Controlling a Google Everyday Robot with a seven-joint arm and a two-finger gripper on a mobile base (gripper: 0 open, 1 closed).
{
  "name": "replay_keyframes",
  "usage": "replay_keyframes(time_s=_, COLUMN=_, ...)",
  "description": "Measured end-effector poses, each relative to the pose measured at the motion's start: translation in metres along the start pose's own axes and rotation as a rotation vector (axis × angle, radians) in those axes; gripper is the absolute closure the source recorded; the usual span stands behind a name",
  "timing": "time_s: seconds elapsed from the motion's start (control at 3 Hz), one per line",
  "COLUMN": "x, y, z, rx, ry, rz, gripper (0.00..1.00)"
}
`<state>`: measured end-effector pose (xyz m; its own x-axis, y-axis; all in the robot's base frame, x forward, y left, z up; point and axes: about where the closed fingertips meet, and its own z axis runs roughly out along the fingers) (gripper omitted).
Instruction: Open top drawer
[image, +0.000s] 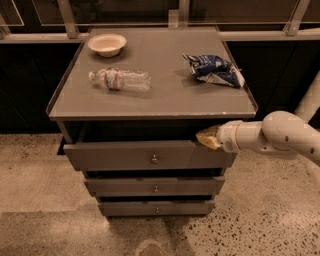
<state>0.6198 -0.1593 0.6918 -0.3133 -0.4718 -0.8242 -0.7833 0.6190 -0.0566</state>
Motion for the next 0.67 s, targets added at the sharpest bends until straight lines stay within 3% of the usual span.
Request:
replay_keyframes(time_s=0.33, x=-0.011, y=-0.007, z=-0.001, rx=0.102, ry=-0.099, rz=0.014, gripper=1.00)
replay_keyframes(time_s=0.67, x=-0.023, y=-0.015, z=0.000, rx=0.147, ry=-0.124, rz=0.008, gripper=1.00)
